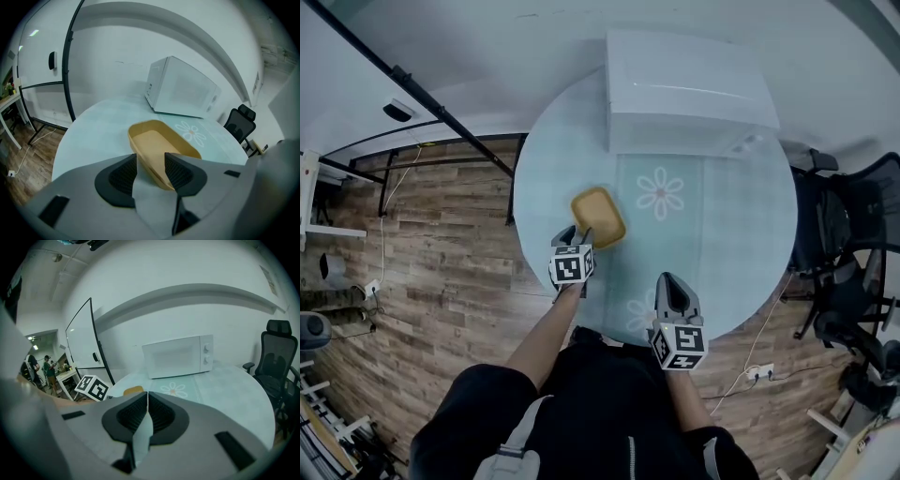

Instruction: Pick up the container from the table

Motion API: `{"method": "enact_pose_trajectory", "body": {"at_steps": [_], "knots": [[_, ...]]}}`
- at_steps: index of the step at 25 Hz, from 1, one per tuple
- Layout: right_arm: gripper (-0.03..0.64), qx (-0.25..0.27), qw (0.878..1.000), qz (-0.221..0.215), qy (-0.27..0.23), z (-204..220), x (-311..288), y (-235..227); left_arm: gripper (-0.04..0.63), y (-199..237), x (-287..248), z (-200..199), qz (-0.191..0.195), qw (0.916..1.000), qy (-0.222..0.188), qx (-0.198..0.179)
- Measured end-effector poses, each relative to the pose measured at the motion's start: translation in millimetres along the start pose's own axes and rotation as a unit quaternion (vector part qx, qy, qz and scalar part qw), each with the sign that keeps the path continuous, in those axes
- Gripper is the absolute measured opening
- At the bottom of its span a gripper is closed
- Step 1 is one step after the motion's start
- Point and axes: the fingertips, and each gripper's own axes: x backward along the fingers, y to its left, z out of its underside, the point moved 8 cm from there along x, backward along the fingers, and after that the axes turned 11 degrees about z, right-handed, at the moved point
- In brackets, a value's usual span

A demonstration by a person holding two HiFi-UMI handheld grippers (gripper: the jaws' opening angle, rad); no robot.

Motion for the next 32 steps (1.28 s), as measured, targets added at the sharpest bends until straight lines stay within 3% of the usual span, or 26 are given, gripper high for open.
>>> {"method": "enact_pose_trajectory", "body": {"at_steps": [9, 19, 32], "knots": [[0.026, -0.009, 1.0, 0.001, 0.01, 7, 0, -8, 0.17, 0, -16, 14, -0.011, 0.9996, 0.027, -0.008], [0.026, -0.013, 1.0, 0.003, 0.009, 13, 7, -10, 0.049, -6, -13, 21, -0.01, 0.9977, 0.038, -0.056], [0.026, -0.019, 1.0, 0.006, 0.003, 18, 15, -5, 0.032, -21, 10, 15, 0.029, 0.9956, 0.028, -0.085]]}}
